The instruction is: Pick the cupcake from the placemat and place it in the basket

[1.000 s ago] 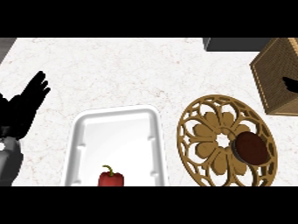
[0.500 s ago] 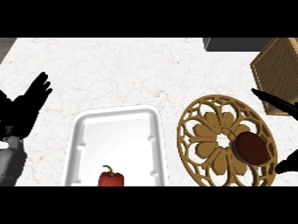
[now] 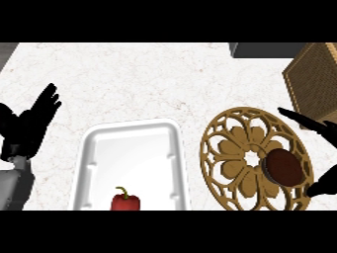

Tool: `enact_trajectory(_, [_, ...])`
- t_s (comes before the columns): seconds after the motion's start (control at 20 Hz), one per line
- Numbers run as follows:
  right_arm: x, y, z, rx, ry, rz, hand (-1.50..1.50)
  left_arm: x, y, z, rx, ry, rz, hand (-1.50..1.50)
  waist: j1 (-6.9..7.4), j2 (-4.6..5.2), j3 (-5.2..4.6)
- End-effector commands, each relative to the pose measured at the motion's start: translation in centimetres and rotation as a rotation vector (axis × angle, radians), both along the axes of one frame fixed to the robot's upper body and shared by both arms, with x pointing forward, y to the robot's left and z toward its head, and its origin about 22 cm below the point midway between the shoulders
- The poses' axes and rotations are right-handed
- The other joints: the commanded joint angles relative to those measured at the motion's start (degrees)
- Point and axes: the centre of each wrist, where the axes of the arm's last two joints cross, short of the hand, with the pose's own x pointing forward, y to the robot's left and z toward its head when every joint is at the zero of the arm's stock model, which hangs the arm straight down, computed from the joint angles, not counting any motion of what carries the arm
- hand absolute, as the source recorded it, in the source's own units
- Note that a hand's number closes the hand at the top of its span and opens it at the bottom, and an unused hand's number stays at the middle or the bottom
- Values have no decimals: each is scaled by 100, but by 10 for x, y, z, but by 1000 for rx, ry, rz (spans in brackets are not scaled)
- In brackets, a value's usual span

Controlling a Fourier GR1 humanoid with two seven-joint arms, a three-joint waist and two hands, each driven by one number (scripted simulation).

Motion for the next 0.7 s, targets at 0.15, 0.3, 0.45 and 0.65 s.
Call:
enact_trajectory(0.15, [-8,-10,-15,66,-1,35,-150,-16,-4,13,3,-17,4,0,12,-7,0])
enact_trajectory(0.3, [-3,-20,-8,80,7,55,-150,-9,3,-9,2,4,0,0,-2,0,-1])
enact_trajectory(0.45, [-12,-2,-2,74,1,92,-150,-3,1,3,2,-7,-4,0,-26,-7,-2])
enact_trajectory(0.65, [-22,-12,-15,26,-6,76,-150,0,-6,-1,-7,-4,-10,0,-18,-2,-1])
